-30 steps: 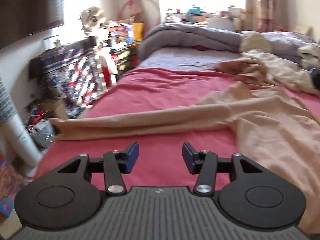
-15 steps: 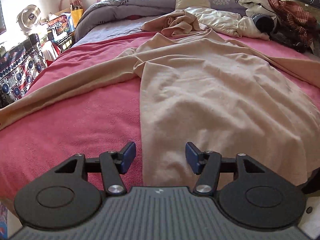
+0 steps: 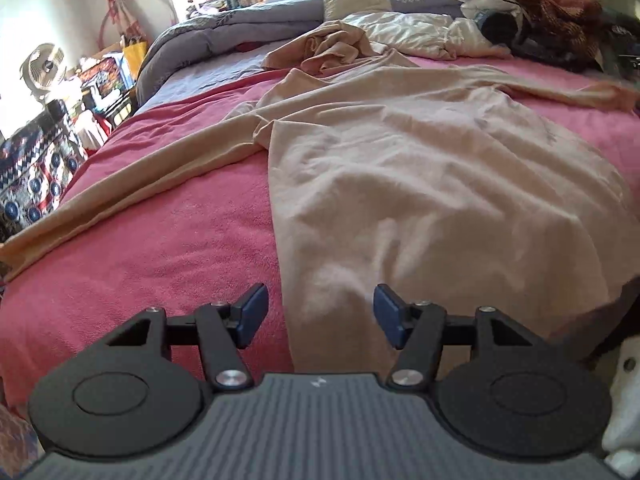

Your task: Fold clothes

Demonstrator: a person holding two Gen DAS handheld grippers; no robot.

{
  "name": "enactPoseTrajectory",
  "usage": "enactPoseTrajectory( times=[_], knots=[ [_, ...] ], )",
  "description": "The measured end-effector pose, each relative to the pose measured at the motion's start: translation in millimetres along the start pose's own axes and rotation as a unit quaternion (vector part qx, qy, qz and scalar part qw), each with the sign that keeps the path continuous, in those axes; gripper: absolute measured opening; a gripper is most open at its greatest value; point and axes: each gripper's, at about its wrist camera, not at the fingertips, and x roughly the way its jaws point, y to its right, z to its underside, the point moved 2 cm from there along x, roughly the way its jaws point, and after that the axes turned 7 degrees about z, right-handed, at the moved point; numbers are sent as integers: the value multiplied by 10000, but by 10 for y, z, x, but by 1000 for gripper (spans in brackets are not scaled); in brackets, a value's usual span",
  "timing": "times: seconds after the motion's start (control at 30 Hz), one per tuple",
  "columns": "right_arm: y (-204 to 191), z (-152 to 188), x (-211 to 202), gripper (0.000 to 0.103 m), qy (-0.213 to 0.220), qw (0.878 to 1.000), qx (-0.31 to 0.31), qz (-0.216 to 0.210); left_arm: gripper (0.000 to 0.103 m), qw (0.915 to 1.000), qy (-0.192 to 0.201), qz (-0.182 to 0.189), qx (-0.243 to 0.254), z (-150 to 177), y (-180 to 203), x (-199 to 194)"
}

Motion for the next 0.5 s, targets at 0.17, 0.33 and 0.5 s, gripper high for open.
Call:
enactPoseTrajectory(
  times=[0.17, 0.33, 0.5],
  knots=[
    [-979, 339, -887, 56, 313, 9754, -1013, -1934, 62, 9992, -106, 178, 340, 141, 84, -86],
    [-1819, 492, -1217, 57, 397, 9295, -2043, -3045, 62, 9993, 9, 324, 158, 143, 117, -126],
    [-2189, 426, -1135, 34, 212, 9294, -2143, -2999, 63, 9988, 177, 438, 126, 143, 152, -243]
  ],
)
